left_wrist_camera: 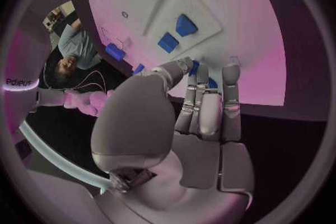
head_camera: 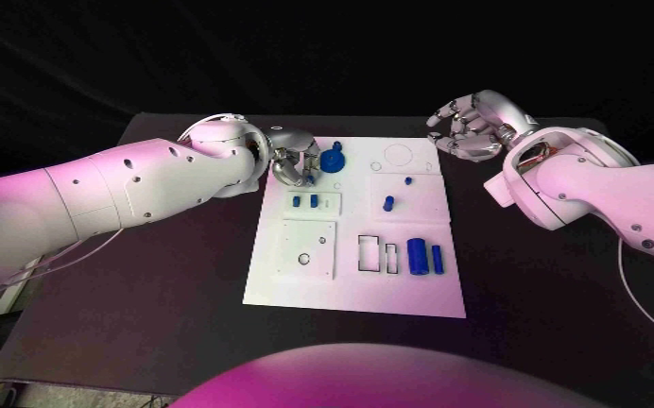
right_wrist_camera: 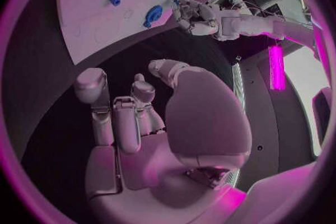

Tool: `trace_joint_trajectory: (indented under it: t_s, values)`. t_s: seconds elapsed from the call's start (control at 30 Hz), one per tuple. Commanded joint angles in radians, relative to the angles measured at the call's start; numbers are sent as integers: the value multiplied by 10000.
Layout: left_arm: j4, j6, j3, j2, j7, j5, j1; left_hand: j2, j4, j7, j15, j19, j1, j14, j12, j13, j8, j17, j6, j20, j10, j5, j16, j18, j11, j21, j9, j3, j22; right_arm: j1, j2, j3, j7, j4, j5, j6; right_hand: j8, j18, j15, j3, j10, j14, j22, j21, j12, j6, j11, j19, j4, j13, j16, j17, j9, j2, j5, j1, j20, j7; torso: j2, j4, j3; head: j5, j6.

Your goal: Assemble the parts on the task board

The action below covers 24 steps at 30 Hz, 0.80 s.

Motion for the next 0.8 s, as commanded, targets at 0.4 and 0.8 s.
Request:
trace_joint_trajectory:
  t_s: [0.4,0.8]
  values:
    - [-17,345,0,53,-20,-80,-3,-12,-9,-27,2,-47,-83,-8,-77,-15,25,-26,24,12,28,-55,-27,-42,21,-112,26,-64,-42,-5,17,0,29,14,-81,154,58,135,-67,20,69,486,3,-44,27,-18,20,-47,7,0,-39,1003,17,-51,69,-134,-15,-23,2,4,3,10,-22]
    - [-58,397,-15,51,-67,-99,-9,-63,-13,-19,17,-76,-109,-40,-97,-24,-15,-60,-13,21,4,-82,-33,-42,38,-161,33,-103,-50,-5,13,0,28,14,-81,149,58,135,-67,20,69,486,3,-44,27,-18,20,-47,7,0,-39,1003,17,-51,69,-134,-15,-23,0,6,2,1,-22]
